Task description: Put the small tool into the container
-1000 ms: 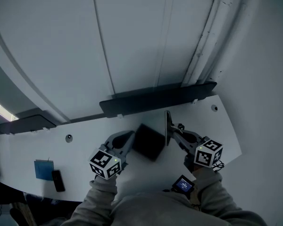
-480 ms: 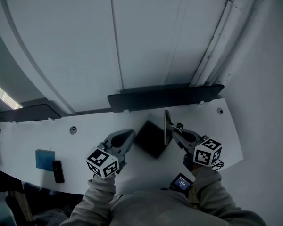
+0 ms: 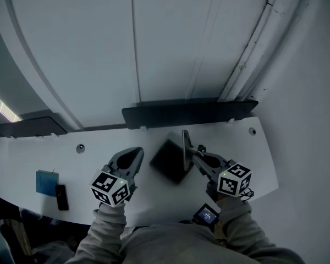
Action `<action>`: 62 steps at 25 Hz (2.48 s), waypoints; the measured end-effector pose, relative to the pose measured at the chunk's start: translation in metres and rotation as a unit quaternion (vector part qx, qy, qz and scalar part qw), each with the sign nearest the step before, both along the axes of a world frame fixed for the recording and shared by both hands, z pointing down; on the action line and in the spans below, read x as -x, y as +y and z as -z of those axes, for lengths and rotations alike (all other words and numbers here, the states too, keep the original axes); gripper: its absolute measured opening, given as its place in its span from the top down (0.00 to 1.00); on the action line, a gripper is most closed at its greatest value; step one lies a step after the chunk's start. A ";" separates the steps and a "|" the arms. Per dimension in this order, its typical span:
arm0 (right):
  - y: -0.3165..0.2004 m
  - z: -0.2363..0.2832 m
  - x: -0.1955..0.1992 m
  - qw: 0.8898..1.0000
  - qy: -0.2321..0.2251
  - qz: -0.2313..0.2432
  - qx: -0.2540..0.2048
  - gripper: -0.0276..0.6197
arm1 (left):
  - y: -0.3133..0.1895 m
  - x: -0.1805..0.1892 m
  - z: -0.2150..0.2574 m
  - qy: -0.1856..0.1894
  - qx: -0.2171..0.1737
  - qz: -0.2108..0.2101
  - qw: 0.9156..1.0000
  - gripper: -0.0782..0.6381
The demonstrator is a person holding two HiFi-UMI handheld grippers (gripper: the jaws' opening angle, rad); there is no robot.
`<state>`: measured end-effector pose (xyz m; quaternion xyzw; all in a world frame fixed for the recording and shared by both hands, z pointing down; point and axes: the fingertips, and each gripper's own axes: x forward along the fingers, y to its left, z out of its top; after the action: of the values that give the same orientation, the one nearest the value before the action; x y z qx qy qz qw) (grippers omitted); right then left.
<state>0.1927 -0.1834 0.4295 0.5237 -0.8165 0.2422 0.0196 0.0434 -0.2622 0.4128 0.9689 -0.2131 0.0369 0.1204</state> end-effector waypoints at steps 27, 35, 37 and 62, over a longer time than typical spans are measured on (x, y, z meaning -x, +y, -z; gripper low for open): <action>-0.030 -0.031 -0.014 0.998 0.045 0.021 0.026 0.92 | -0.006 0.010 -0.021 -0.015 0.020 0.013 1.000 0.90; -0.037 -0.041 -0.017 0.997 0.057 0.029 0.039 0.92 | -0.006 0.009 -0.030 -0.019 0.030 0.014 0.999 0.90; -0.038 -0.044 -0.017 0.997 0.058 0.033 0.043 0.92 | -0.005 0.009 -0.033 -0.021 0.032 0.014 0.999 0.90; -0.030 -0.071 -0.022 0.995 0.056 0.040 0.071 0.92 | 0.007 0.018 -0.041 -0.025 0.036 0.025 0.999 0.90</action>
<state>0.2149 -0.2137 0.5002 0.5009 -0.8151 0.2686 0.1121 0.0256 -0.2554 0.4543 0.9569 -0.2392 0.0661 0.1507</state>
